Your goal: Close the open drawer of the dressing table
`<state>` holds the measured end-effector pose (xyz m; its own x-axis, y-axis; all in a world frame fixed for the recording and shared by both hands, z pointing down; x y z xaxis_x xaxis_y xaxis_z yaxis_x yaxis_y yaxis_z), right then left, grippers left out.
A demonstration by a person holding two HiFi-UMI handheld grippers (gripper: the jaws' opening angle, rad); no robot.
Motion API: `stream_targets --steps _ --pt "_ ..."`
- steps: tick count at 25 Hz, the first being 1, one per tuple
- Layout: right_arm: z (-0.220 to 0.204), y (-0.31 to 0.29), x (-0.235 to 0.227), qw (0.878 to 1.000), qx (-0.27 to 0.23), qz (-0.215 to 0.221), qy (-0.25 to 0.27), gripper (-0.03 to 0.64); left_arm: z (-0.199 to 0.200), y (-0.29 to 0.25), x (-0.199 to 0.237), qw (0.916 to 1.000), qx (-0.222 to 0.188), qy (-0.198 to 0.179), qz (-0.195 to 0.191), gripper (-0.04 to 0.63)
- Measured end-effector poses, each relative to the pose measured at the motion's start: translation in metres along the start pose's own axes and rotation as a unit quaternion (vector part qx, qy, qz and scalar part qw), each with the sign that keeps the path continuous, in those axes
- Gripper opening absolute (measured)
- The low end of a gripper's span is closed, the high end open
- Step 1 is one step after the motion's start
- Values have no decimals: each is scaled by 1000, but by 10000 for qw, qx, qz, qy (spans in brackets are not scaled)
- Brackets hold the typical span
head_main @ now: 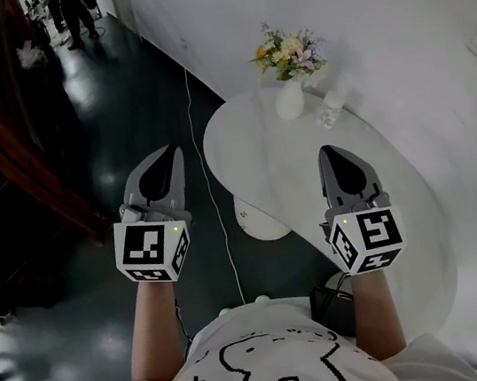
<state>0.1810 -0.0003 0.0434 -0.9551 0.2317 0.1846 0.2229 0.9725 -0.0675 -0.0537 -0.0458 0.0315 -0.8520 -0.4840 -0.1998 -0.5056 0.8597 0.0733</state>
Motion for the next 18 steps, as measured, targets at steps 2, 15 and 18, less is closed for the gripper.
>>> stream_targets --steps 2,15,18 --pt "5 4 -1 10000 -63 -57 17 -2 7 4 -1 9999 -41 -106 -27 16" --pt "12 17 5 9996 -181 -197 80 -2 24 7 -14 9987 -259 -412 -171 17" --pt "12 17 6 9996 -189 -192 86 -2 25 7 -14 9986 -269 -405 -182 16"
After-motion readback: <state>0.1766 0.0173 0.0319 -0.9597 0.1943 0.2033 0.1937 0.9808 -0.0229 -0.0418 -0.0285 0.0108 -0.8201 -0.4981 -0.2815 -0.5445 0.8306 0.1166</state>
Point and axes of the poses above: the fingertips, and each gripper's own axes: y backward along the fingers, x to its left, z out of its top, the point moved 1 cm from there along y, backward along the fingers, and after that the axes turned 3 degrees about x, right-handed, at the moved point
